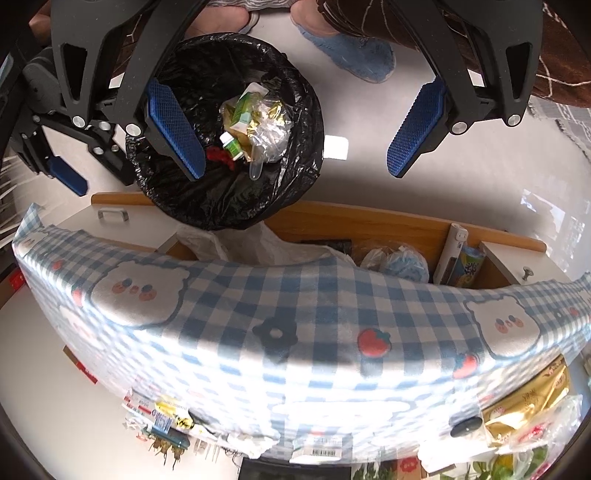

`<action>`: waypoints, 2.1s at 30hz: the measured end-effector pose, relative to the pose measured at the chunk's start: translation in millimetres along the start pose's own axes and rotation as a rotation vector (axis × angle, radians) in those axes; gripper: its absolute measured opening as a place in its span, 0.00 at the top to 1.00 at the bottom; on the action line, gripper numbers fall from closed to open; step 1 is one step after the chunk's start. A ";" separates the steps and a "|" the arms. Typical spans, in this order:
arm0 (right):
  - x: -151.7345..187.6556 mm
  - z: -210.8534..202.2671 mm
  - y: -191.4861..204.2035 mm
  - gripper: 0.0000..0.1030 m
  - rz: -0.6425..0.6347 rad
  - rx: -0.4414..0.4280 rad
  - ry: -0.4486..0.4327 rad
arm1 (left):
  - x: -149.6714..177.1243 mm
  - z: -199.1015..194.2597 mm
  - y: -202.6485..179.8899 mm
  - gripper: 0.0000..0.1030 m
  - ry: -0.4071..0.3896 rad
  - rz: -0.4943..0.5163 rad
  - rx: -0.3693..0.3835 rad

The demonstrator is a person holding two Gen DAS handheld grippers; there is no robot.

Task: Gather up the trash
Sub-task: 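Raise both open tools from the bin back toward the table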

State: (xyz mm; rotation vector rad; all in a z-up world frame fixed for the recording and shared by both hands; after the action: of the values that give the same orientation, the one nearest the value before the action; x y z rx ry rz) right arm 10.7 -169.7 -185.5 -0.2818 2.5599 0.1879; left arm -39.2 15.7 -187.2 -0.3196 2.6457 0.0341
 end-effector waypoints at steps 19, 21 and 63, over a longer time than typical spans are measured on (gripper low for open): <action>-49.9 -69.7 -29.2 0.08 0.017 0.064 -0.165 | -38.9 -49.0 -11.1 0.06 -0.090 0.013 0.007; -57.6 -75.3 -29.4 0.08 0.015 0.067 -0.180 | -44.7 -52.5 -13.7 0.06 -0.103 0.024 0.000; -259.9 0.5 -101.4 0.08 0.007 0.086 -0.187 | -254.5 0.7 -61.4 0.07 -0.205 0.079 0.001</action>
State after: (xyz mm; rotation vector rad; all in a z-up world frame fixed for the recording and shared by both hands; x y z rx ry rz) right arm 249.7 -225.9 -53.0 -0.2124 2.3772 0.1011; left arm 194.5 11.8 -69.4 -0.1998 2.4536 0.0859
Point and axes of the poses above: each gripper's, at about its wrist camera, not at the fingertips, and z roughly the way its jaws point, y to its left, x to its underside, the point moved 2 cm from there along z, roughly the way its jaws point, and after that the axes turned 6 degrees about -x, right-handed, at the moved point
